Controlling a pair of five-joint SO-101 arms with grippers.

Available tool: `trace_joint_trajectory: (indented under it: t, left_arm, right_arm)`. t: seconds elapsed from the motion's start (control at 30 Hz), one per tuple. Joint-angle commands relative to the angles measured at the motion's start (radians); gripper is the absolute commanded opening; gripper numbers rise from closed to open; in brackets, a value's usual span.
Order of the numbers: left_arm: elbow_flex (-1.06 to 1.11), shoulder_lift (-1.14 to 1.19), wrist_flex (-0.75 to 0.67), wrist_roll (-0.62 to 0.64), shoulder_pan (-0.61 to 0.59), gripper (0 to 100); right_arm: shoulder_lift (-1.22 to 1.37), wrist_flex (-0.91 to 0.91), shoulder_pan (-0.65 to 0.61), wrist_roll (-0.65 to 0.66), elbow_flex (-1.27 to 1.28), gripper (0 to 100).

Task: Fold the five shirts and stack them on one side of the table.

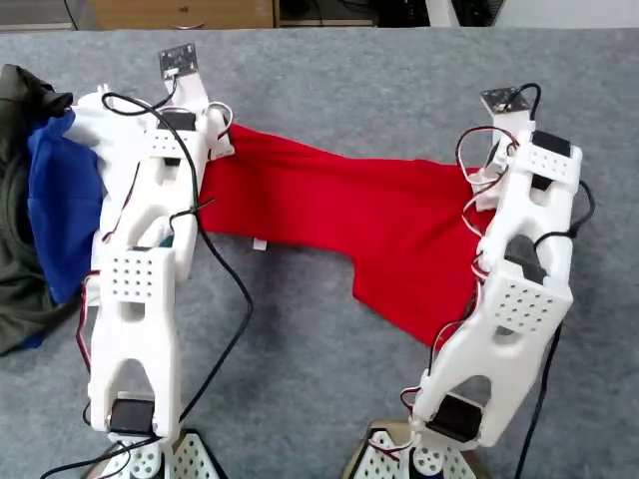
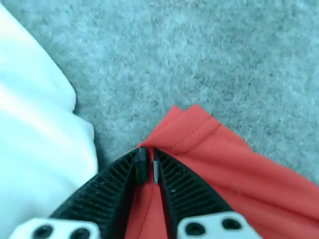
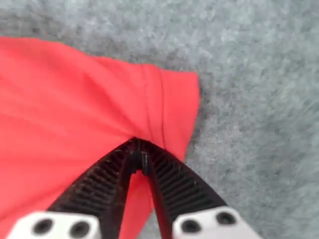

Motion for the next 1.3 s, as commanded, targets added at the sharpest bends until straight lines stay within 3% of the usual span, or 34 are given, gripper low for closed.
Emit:
trace_joint_trajectory:
  t: [0.0,0.3,0.5,0.73,1.1,1.27]
  left_arm:
    - [-0.192,0.061,0.1,-0.003,-0.068,3]
    - [-0.816,0.104,0.437,-0.002,-0.005,4]
    - [-0.818,0.255,0.373,0.002,0.012,4]
    - [-0.809,0.412,0.203,0.0,0.021,4]
    - [-0.809,0.438,0.196,-0.003,-0.055,4]
    - [-0.818,0.437,0.203,0.006,-0.089,3]
  right_arm:
    - [-0.015,0.044,0.047,0.012,-0.058,0.4]
    - [-0.245,0.192,-0.005,0.006,-0.197,0.4]
    - [-0.206,0.17,-0.045,-0.008,-0.197,0.5]
    - [-0.021,0.123,0.013,-0.031,-0.206,0.4]
    - [0.039,0.146,0.12,-0.035,-0.225,0.3]
    - [0.033,0.196,0.107,-0.037,-0.265,0.3]
